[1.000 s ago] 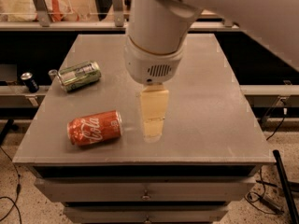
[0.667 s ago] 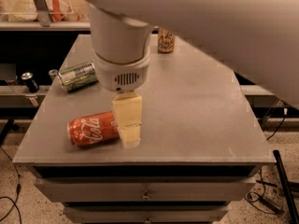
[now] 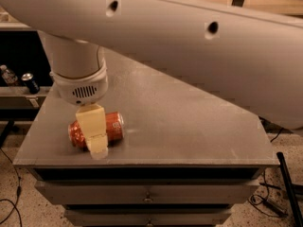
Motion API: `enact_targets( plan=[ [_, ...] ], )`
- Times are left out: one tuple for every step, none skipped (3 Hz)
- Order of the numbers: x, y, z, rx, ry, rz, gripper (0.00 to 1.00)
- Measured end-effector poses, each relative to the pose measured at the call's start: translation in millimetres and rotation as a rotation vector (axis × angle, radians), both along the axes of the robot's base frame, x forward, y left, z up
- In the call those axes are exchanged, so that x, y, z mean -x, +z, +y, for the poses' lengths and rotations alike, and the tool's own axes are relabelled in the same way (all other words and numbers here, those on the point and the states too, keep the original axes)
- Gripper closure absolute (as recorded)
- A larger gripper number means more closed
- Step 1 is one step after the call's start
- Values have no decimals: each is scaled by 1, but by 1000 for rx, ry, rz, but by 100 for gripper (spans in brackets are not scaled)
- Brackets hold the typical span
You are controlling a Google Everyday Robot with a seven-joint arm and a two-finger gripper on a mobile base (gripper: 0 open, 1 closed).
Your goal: Place coke can upright
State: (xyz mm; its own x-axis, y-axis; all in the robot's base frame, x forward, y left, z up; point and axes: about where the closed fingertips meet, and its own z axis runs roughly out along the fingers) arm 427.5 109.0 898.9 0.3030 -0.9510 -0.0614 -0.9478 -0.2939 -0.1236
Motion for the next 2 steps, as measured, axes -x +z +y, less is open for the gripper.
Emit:
enact_targets(
  plan=[
    [-1, -12, 27, -19, 30, 38, 0],
    [-4, -23, 42, -20, 35, 55, 0]
  ],
)
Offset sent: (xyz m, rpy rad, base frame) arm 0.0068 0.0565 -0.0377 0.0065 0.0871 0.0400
